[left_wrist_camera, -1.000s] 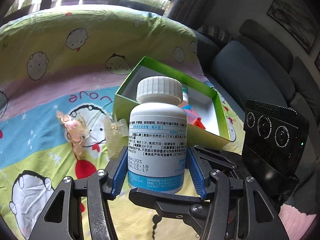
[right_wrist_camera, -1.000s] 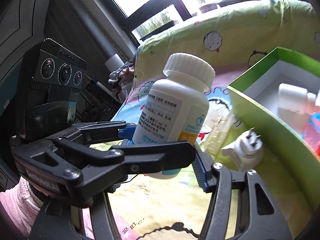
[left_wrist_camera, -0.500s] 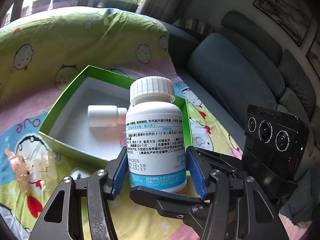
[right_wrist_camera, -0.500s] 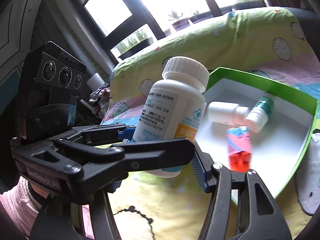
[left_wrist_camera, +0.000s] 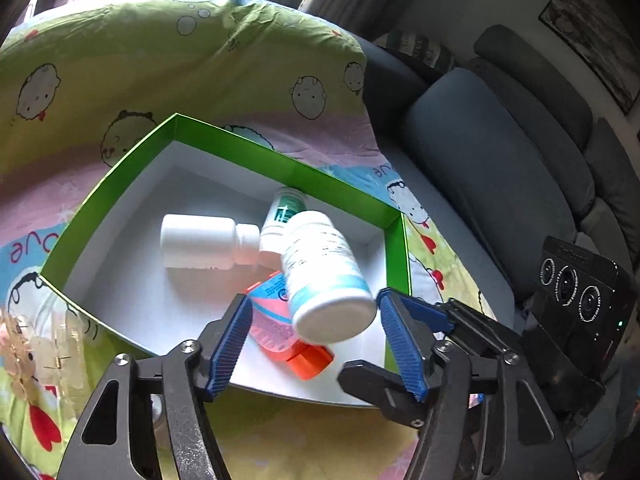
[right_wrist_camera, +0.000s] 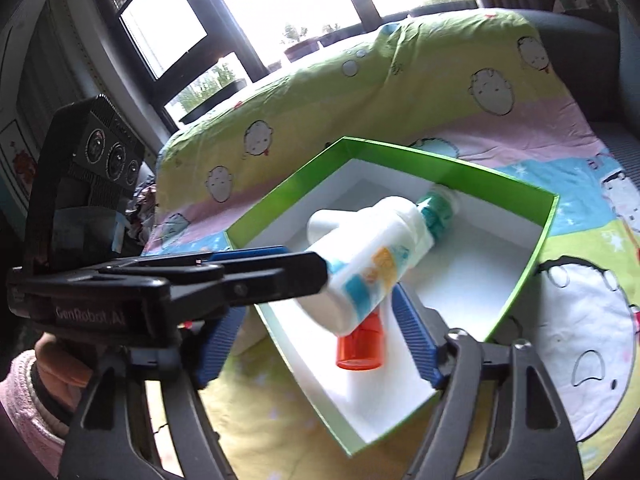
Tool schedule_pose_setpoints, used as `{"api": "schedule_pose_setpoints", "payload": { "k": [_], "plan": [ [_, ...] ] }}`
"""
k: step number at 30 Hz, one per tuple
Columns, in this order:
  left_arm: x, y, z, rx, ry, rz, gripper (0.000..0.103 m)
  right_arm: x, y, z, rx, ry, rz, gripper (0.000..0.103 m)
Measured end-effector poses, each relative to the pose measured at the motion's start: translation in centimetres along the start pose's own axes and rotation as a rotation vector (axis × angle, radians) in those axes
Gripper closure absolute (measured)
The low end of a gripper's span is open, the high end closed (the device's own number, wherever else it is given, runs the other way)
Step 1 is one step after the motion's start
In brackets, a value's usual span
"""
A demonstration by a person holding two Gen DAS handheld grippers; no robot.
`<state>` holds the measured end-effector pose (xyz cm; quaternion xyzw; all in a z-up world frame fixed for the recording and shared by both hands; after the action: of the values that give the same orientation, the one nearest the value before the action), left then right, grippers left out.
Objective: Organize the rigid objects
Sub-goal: 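Lower the large white bottle into the box and open the left gripper, then move the left tool toward the white plug-in device beside the box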
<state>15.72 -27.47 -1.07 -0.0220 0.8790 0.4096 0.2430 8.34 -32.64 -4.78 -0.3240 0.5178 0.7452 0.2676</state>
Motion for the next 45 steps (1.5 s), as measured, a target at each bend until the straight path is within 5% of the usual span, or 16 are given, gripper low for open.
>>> {"api": "schedule_pose_setpoints", "payload": {
  "k": [4, 7, 17, 35, 45],
  "plan": [
    [-0.2, 1.7, 1.0, -0.044, 0.009, -0.054, 0.018, -0.1, 1.2, -0.5, 0.131, 0.039, 0.005, 0.012],
    [0.0, 3.4, 1.6, -0.072, -0.001, -0.094, 0.017, -0.4, 2.3, -0.6, 0.231, 0.078, -0.002, 0.001],
    [2.0, 8.1, 4.7, -0.145, 0.028, -0.168, 0.016, -0.9, 6.4, 0.5, 0.381, 0.154, -0.027, 0.001],
    [7.7, 13.9, 9.9, -0.216, 0.117, -0.21, 0.016, 0.8, 9.1, 4.7, 0.358, 0.195, -0.019, 0.001],
    [10.6, 15.5, 14.7, -0.264, 0.234, -0.206, 0.016, 3.1, 6.7, 7.9, 0.232, 0.218, 0.055, 0.001]
  ]
}}
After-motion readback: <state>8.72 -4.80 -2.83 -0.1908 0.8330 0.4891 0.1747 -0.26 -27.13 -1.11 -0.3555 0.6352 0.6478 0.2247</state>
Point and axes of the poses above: each gripper's, at about its wrist camera, not at the fingertips, and y roughly against the way its jaws point, z to its left, x to its underside, the point moved 7 cm from there along -y, roughly the way its jaws point, and after that the axes turned 14 degrees about y, right-handed, at the moved point
